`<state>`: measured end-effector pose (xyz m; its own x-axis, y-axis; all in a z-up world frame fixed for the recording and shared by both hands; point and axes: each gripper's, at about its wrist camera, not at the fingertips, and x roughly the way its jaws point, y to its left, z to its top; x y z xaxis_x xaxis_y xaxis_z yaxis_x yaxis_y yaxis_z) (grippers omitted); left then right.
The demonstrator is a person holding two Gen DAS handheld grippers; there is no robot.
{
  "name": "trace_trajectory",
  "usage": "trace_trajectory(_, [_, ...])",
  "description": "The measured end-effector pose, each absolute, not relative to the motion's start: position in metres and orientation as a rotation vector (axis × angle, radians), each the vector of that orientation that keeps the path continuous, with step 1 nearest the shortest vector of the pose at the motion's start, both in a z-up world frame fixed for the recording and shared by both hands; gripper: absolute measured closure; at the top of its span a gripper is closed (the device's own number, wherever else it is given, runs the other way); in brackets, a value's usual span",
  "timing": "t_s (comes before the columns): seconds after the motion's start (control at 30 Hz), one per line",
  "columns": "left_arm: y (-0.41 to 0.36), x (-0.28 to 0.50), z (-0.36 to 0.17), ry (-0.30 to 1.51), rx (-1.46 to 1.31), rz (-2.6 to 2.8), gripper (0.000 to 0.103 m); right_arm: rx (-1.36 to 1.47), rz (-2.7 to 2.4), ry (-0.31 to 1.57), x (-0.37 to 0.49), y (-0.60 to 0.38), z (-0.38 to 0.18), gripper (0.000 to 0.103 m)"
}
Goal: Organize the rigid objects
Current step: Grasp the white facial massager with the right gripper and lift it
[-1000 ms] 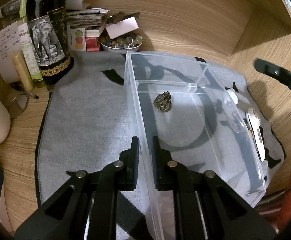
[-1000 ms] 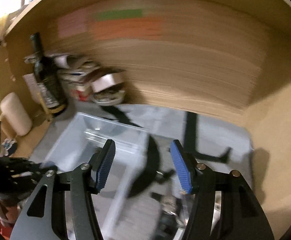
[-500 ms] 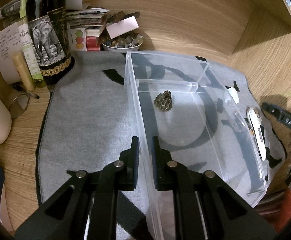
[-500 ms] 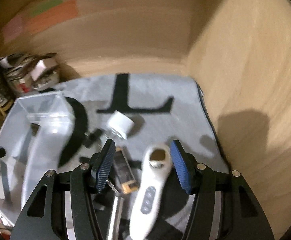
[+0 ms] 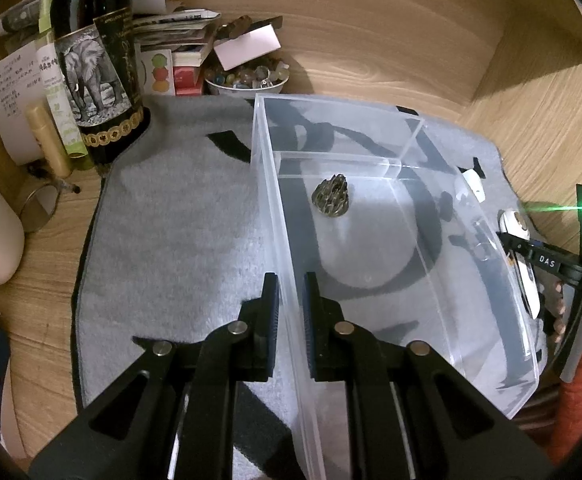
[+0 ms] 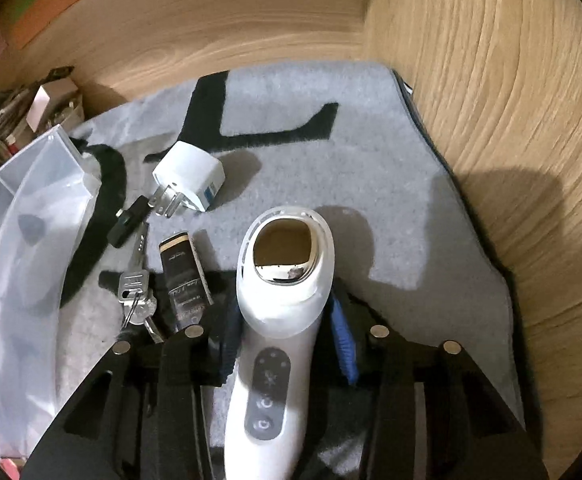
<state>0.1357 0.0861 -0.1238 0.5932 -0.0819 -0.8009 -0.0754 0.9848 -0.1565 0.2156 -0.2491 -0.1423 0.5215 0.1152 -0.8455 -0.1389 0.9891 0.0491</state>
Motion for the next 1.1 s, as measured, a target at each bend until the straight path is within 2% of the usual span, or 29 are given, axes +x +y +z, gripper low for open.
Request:
trace_trajectory(0.23, [0.087,0.135,-0.124,0.939,-0.188,-0.006,0.091,0.028,0.178,0.973,0.212,-0.255,-0.124,0.067])
trace_trajectory(0.57, [0.087,0.136,-0.124,0.935,-0.183,0.002,0.091,-0.009,0.221,0.794,0.193,-0.238,-0.064,0.067])
trace_trajectory(1.1, [0.086,0.138,-0.121,0.925,-0.175,0.01,0.092,-0.065,0.459,0.569,0.178,-0.147,0.007,0.067])
